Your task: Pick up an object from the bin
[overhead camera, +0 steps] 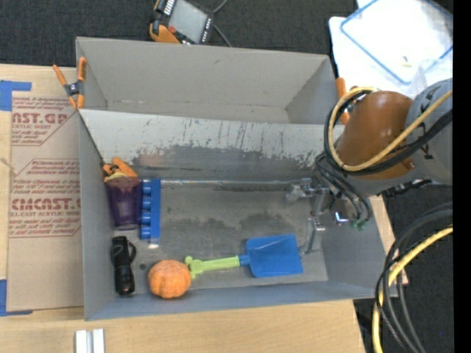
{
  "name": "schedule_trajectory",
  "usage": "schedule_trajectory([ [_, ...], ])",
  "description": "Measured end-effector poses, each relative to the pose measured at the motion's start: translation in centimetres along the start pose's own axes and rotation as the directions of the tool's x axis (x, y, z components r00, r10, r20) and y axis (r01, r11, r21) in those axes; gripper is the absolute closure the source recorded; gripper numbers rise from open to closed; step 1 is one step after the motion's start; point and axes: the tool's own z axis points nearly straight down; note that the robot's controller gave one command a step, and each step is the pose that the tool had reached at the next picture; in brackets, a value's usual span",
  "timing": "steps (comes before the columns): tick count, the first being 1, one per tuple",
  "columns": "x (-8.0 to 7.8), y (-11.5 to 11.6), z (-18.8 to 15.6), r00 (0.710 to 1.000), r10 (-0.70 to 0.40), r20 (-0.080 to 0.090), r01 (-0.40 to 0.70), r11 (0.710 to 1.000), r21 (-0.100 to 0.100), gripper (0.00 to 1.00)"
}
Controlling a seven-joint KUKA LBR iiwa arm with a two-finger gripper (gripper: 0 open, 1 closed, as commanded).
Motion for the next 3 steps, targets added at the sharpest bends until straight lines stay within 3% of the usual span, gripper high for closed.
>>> schedule_trajectory([
  [1, 0.0, 0.0, 0.0, 1.0, 0.0, 0.0, 0.0, 1.0, 0.0, 0.0],
  [2, 0.0, 5.7, 5.7, 1.0, -0.029, -0.004, 0.029, 1.0, -0.004, 0.0],
  [3, 1.5, 5.3, 6.5, 1.0, -0.028, 0.009, 0.028, 1.0, 0.002, 0.0],
])
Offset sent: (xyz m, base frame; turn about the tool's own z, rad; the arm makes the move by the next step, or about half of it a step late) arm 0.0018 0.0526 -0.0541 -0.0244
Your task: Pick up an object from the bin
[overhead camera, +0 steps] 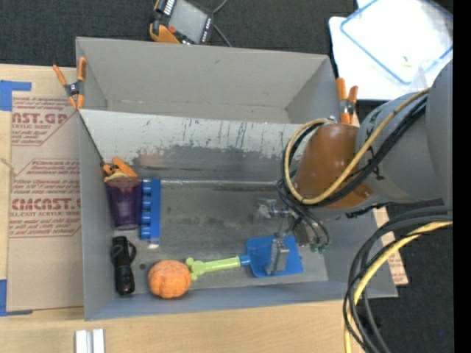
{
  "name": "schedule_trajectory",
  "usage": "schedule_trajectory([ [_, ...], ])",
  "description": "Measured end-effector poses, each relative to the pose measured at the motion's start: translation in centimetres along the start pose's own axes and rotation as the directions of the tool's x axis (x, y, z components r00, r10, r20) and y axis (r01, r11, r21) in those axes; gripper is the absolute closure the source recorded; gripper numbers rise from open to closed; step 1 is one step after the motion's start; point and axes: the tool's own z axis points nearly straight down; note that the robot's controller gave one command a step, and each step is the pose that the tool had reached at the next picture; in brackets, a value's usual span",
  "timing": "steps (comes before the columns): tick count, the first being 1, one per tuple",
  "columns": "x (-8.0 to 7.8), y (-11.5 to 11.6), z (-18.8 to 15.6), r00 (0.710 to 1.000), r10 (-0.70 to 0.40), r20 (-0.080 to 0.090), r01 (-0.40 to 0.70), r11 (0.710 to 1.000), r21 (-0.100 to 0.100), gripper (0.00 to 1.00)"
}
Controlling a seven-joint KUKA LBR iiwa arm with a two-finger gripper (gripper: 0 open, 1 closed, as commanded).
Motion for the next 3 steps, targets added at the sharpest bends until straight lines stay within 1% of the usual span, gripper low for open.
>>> schedule_trajectory([
  [1, 0.1, 1.8, 0.0, 1.0, -0.025, -0.003, 0.025, 1.0, -0.003, 0.0],
  [2, 1.0, 3.0, 0.0, 1.0, -0.028, 0.002, 0.028, 1.0, -0.001, 0.0],
  [3, 0.2, 2.3, -0.1, 1.0, -0.017, 0.003, 0.017, 1.0, -0.001, 1.0],
])
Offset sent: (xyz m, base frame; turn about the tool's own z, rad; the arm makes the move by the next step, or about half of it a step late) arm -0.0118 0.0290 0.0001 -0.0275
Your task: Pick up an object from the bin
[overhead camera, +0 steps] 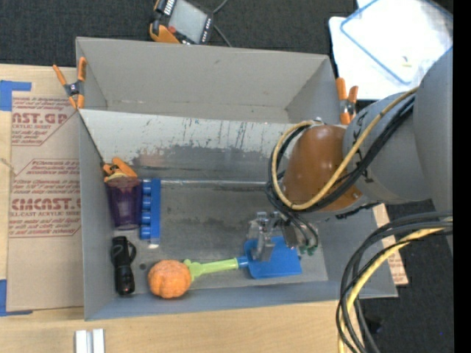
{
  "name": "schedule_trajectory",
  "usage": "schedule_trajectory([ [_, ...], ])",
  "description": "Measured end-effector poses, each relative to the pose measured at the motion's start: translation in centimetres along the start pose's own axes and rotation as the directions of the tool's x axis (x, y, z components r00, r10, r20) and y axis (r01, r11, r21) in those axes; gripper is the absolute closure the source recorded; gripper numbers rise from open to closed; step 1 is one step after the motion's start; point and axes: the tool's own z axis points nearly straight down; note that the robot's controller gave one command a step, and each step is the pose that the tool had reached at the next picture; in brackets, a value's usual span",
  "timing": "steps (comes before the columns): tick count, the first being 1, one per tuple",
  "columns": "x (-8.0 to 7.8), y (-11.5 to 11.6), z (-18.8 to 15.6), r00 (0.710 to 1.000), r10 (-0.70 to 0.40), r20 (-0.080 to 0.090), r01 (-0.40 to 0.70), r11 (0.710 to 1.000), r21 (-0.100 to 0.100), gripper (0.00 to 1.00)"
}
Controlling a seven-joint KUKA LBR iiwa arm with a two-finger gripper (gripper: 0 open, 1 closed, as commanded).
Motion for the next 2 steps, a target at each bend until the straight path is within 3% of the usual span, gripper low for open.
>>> schedule_trajectory([
  [2, 0.05, -0.03, -0.64, 1.0, -0.009, -0.002, 0.009, 1.0, 0.0, 1.0],
])
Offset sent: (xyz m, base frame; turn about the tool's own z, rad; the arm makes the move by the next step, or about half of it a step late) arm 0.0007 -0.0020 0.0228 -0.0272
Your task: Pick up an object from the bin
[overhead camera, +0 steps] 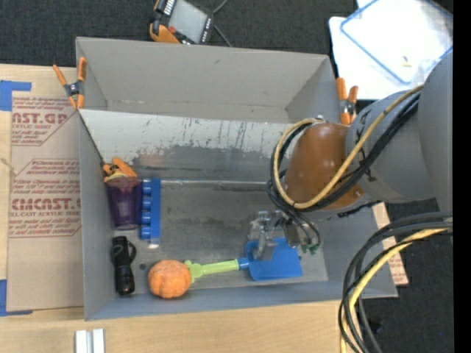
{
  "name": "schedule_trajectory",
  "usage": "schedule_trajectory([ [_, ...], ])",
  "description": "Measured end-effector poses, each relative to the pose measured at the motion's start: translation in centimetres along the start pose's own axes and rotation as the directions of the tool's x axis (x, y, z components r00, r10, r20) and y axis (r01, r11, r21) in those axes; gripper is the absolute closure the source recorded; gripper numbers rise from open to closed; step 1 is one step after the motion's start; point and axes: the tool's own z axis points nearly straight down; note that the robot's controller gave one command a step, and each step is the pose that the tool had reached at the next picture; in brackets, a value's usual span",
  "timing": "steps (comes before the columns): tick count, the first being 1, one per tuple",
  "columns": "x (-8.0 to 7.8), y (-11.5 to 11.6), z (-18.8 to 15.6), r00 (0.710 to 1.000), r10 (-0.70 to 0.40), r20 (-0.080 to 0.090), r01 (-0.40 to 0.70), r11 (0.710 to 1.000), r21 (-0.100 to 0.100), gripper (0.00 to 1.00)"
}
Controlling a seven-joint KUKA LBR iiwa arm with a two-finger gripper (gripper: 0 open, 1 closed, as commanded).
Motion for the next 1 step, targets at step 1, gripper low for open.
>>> schedule_trajectory([
  [1, 2.15, -0.6, 0.35, 0.9, -0.436, 0.003, 0.436, 0.9, 0.0, 1.0],
])
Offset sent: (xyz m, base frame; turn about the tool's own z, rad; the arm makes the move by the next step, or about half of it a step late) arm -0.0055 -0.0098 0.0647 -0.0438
